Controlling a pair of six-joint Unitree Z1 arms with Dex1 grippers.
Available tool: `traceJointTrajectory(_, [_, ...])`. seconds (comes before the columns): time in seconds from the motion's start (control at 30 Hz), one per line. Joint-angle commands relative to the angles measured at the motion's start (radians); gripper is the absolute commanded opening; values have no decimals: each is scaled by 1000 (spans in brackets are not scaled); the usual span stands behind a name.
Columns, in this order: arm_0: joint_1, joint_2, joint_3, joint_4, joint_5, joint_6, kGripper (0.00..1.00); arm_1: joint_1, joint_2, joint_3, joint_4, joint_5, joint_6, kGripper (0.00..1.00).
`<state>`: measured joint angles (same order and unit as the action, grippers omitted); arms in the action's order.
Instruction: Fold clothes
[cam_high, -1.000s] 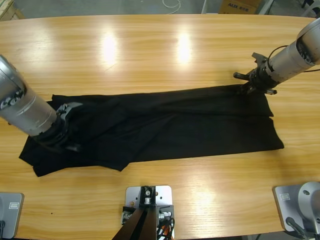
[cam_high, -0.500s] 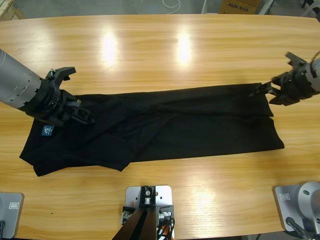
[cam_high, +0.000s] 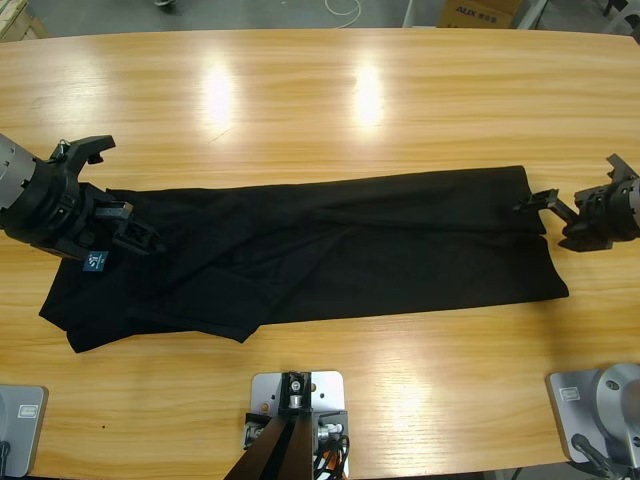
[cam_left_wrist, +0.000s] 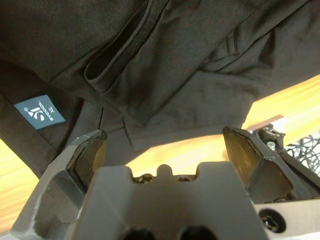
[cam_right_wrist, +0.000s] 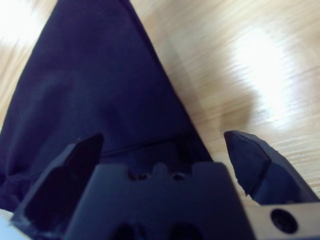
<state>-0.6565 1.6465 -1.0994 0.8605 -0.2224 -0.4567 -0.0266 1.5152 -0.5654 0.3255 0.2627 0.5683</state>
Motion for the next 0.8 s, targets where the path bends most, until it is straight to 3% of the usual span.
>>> traceJointTrajectory(0.03, [9,-51,72,12,-22,7,905,-66,88,46,-56,142,-9,970])
traceJointTrajectory(0.27, [9,-65,65,14,-23,1,904,-141,111,48,-62,171,-14,945])
traceJointTrajectory(0.4, [8,-64,51,21,-24,-2,904,-178,150,43,-64,238,-39,953])
traceJointTrajectory(0.57, [-4,-67,52,21,-25,-7,905,-180,220,20,-6,314,-92,977])
traceJointTrajectory(0.8, [-8,-76,54,21,-23,-13,904,-180,243,0,29,345,-95,976])
